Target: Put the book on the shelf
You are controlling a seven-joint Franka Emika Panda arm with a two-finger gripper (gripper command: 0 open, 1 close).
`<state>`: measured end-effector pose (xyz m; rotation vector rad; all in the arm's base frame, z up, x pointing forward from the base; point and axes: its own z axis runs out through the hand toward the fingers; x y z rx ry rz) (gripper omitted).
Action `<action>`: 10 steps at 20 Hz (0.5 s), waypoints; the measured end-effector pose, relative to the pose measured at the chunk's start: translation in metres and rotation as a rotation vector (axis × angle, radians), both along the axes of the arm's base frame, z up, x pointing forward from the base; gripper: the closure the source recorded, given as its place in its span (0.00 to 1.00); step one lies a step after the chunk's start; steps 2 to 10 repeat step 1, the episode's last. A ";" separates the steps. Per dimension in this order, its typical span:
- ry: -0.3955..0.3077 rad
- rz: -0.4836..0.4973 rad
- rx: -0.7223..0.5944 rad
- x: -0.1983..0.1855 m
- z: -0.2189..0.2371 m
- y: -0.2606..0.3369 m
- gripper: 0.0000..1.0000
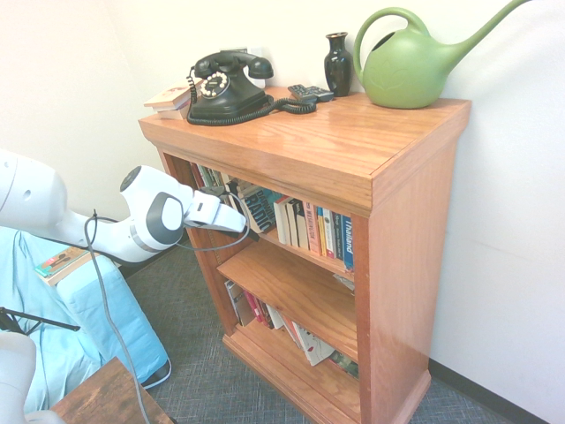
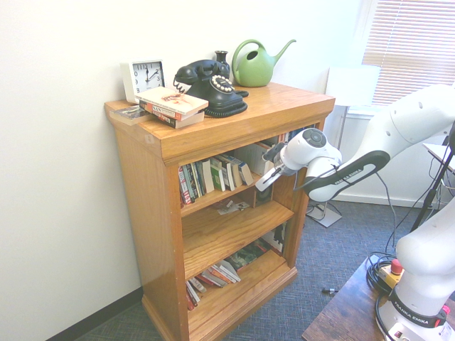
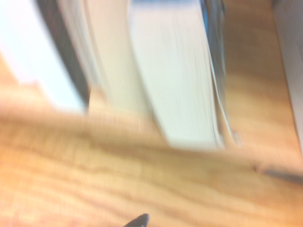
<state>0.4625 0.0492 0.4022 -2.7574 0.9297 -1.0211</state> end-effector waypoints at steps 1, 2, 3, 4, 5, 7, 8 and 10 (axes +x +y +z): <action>0.002 0.001 0.001 -0.010 0.002 -0.002 0.00; 0.002 0.001 0.001 -0.010 0.002 -0.002 0.00; 0.002 0.001 0.001 -0.010 0.002 -0.002 0.00; 0.002 0.001 0.001 -0.010 0.002 -0.002 0.00; 0.002 0.001 0.001 -0.010 0.002 -0.002 0.00; 0.002 0.001 0.001 -0.010 0.002 -0.002 0.00; 0.002 0.001 0.001 -0.010 0.002 -0.002 0.00; 0.002 0.001 0.001 -0.010 0.002 -0.002 0.00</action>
